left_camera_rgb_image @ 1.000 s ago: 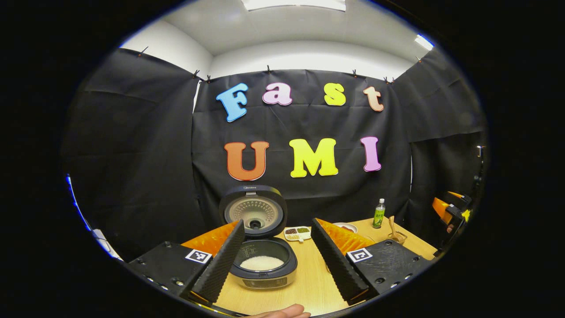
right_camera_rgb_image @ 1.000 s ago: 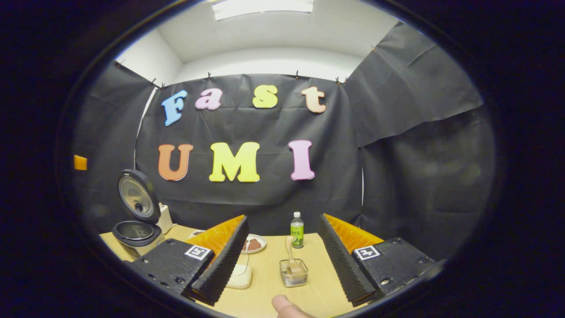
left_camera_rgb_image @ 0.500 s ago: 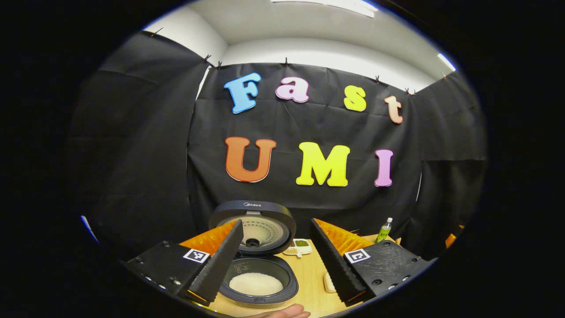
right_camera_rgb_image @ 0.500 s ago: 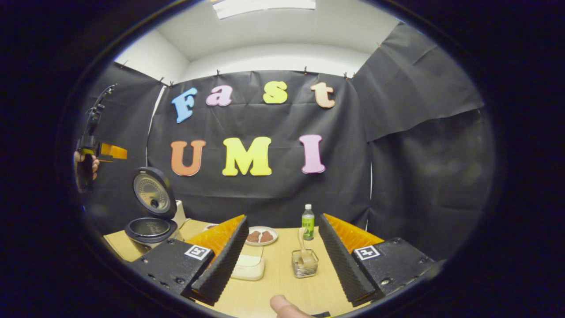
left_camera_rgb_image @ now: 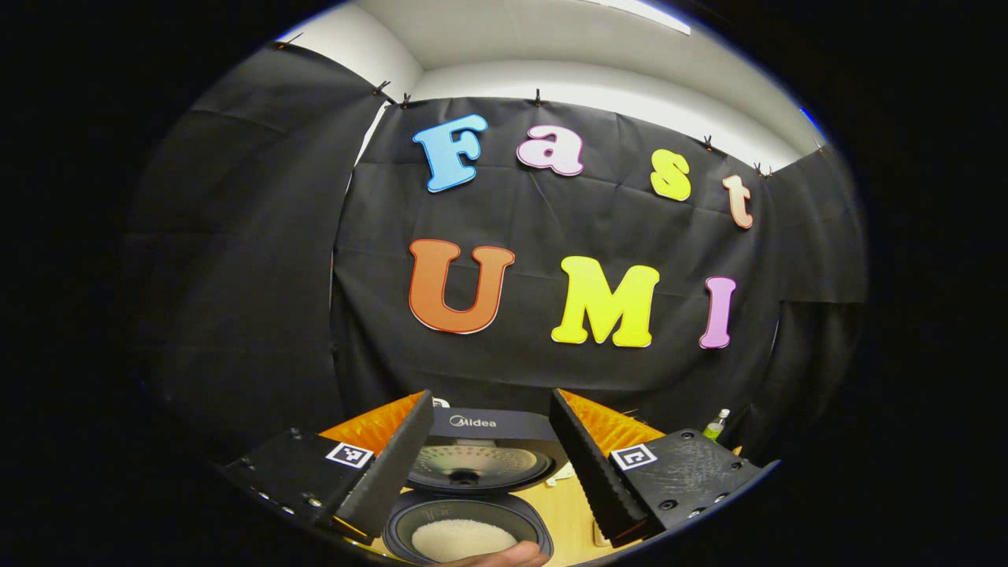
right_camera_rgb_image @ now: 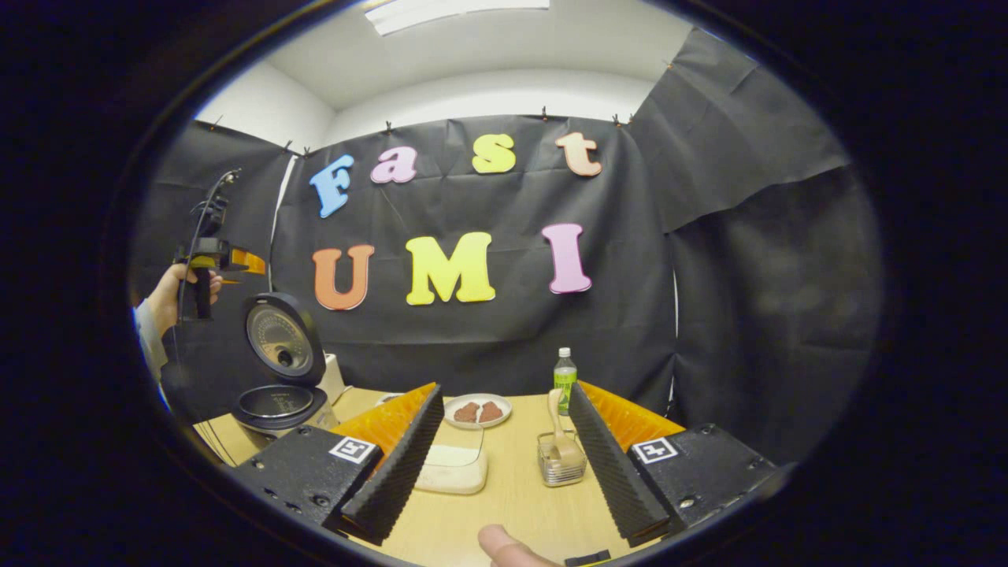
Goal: Close the left gripper, press the button to open the rice cooker; take a wooden spoon from the chopstick holder with the right hand, scoop a spoonful of rice and pour it into the rice cooker, then put the wooden spoon back into the chopstick holder.
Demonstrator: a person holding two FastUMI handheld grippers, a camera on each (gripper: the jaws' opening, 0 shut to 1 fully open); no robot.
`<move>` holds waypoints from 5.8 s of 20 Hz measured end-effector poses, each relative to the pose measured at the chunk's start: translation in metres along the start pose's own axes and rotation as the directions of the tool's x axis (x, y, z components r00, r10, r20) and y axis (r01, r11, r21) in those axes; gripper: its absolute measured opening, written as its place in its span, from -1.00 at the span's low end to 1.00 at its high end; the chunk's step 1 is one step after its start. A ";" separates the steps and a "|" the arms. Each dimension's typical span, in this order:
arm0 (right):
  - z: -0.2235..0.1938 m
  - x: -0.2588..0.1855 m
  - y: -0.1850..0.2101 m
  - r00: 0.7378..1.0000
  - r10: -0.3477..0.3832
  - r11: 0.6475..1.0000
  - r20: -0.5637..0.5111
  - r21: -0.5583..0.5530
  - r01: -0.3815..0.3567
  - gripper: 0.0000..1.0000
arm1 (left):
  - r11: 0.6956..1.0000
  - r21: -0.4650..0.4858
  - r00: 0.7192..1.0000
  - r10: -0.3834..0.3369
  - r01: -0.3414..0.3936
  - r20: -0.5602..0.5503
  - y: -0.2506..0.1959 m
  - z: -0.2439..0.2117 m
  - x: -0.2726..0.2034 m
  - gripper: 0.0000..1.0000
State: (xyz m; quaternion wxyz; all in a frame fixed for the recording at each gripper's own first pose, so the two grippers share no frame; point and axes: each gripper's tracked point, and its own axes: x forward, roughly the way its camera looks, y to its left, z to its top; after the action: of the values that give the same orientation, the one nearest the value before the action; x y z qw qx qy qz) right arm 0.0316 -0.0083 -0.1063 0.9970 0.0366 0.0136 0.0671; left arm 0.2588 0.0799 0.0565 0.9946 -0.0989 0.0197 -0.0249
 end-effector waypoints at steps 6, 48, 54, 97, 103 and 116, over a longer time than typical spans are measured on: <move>-0.010 0.002 -0.003 1.000 0.029 0.999 -0.002 0.019 -0.029 1.00 | 0.996 0.044 0.997 0.074 -0.074 0.002 0.025 -0.008 0.044 0.88; -0.008 -0.081 -0.002 1.000 0.021 1.000 -0.006 -0.004 -0.021 1.00 | 0.988 0.073 0.984 0.144 -0.136 -0.104 0.021 -0.100 -0.014 0.97; -0.012 -0.094 0.012 0.999 0.048 0.999 -0.016 0.012 -0.048 1.00 | 0.985 0.084 0.979 0.159 -0.149 -0.125 0.023 -0.126 -0.033 0.96; -0.009 -0.102 0.036 0.999 0.026 0.999 -0.020 -0.018 -0.027 1.00 | 0.976 0.202 0.996 0.087 -0.080 -0.024 -0.042 -0.177 -0.146 0.90; 0.002 -0.108 0.023 1.000 0.003 1.000 -0.011 -0.002 -0.003 1.00 | 0.992 0.124 1.000 0.014 -0.017 0.028 -0.091 -0.146 -0.208 0.92; 0.030 -0.133 0.002 0.998 -0.006 1.000 0.065 -0.021 0.007 1.00 | 0.987 0.140 0.997 -0.079 0.075 0.024 -0.132 -0.171 -0.297 0.92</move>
State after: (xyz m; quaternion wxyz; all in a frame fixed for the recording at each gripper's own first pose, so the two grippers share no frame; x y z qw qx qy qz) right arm -0.0997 -0.0263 -0.0737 0.9974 0.0280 -0.0195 0.0629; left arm -0.0515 -0.0668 -0.0744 0.9975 -0.0304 -0.0007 -0.0633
